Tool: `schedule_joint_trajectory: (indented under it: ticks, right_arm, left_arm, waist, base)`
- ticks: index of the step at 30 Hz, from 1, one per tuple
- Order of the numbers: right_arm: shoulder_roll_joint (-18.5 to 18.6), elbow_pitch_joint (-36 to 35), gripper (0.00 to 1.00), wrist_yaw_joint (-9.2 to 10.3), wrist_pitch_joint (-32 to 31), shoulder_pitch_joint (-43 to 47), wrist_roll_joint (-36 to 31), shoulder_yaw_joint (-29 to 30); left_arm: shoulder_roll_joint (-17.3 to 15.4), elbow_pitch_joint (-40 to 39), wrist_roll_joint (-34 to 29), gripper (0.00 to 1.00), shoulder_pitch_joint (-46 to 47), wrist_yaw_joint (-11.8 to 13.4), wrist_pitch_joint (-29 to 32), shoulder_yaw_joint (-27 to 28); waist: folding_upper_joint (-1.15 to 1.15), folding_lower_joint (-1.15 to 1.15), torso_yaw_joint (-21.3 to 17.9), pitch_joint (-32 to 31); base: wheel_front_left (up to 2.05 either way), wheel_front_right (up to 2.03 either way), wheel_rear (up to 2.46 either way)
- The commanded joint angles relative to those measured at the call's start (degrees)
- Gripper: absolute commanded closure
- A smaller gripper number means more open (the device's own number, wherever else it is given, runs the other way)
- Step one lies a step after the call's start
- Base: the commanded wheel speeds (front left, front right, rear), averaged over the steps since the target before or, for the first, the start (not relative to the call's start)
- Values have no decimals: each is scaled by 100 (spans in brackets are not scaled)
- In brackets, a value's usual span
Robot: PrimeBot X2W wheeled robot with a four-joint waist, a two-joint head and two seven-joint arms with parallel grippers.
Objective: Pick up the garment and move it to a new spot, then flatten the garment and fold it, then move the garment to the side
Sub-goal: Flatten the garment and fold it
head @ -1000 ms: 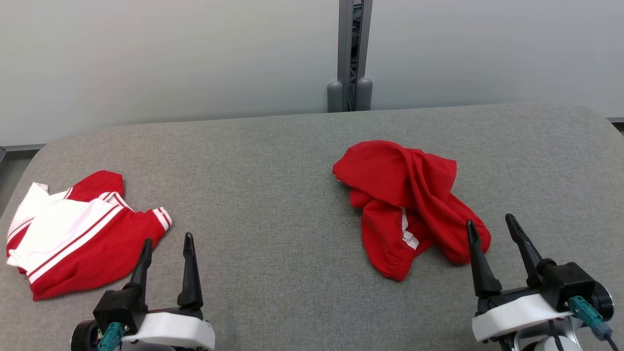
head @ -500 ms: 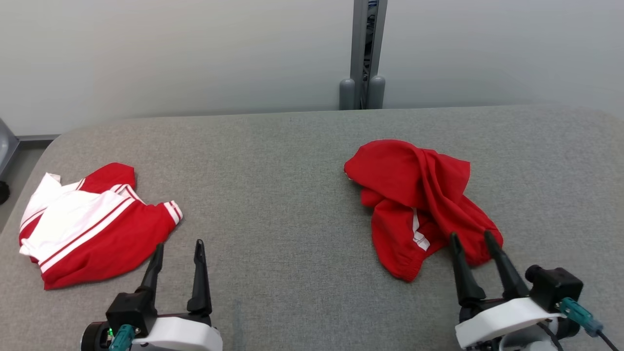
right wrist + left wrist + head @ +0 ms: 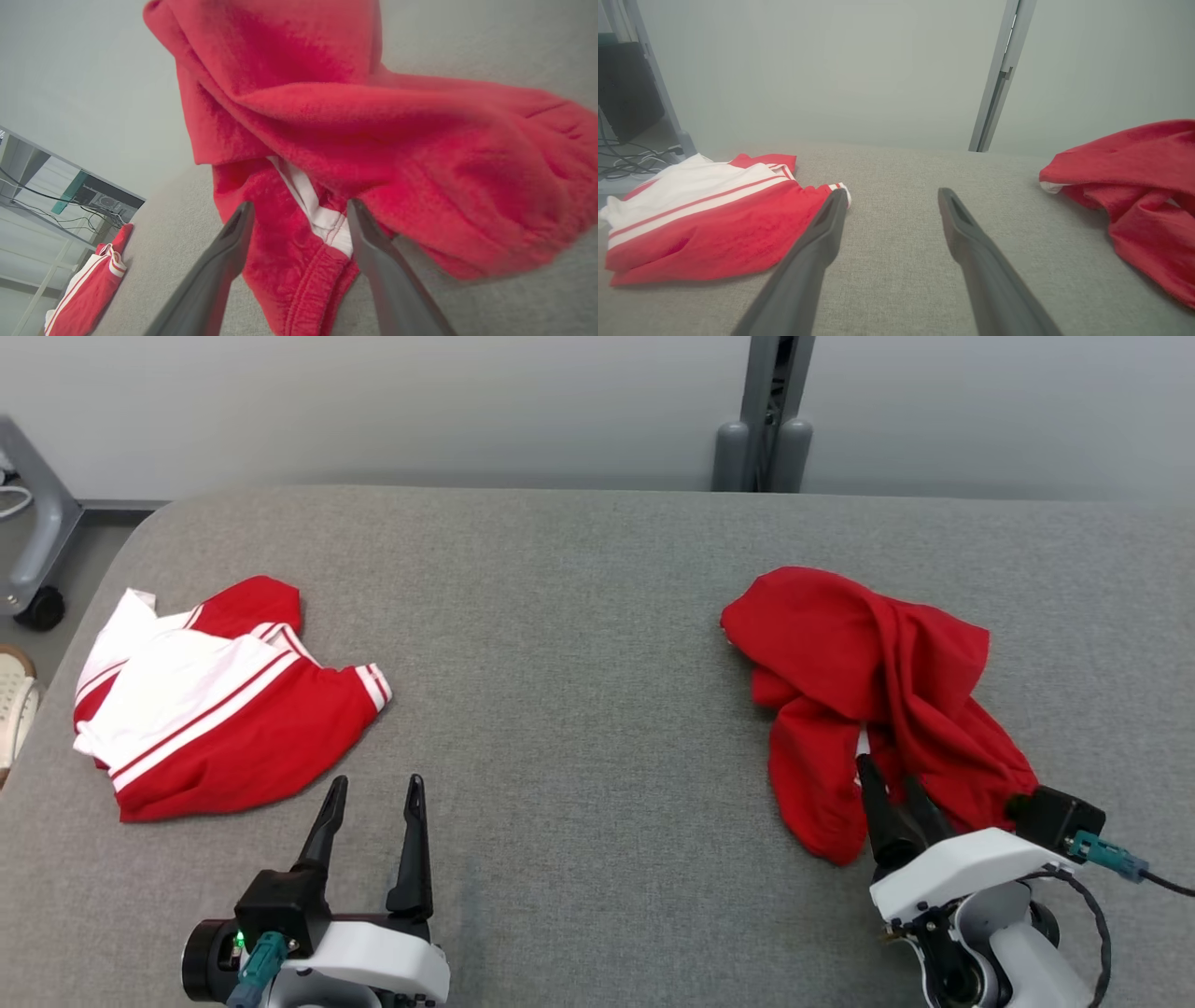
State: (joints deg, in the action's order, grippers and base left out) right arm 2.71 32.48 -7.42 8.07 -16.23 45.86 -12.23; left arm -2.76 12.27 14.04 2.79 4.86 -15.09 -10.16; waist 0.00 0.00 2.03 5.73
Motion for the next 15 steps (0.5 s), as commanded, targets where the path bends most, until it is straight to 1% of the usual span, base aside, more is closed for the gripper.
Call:
schedule_joint_trajectory:
  ticks: [1, 5, 9, 15]
  right_arm:
    - [37, 119, 0, -13, -32, -115, 66, -12]
    - [40, 569, 0, -12, -90, -358, 221, -24]
    - [33, 900, 0, -12, -160, -430, 551, -56]
    - [48, 1247, 0, 7, -2, -437, 506, -10]
  left_arm:
    - [-23, 16, -21, 0, 98, -18, -9, -18]
    - [-22, 32, 24, 0, 167, 10, -9, -83]
    - [-23, 41, 65, 0, 179, 28, -9, -103]
    - [-22, 51, 89, 0, 146, 53, -9, -129]
  waist:
    - [0, 0, 135, 118]
    - [0, 0, 281, 215]
    - [0, 0, 371, 250]
    - [0, 0, 351, 239]
  base:
    - [0, 0, 0]
    - [0, 0, 0]
    - [0, 0, 0]
    - [0, 0, 0]
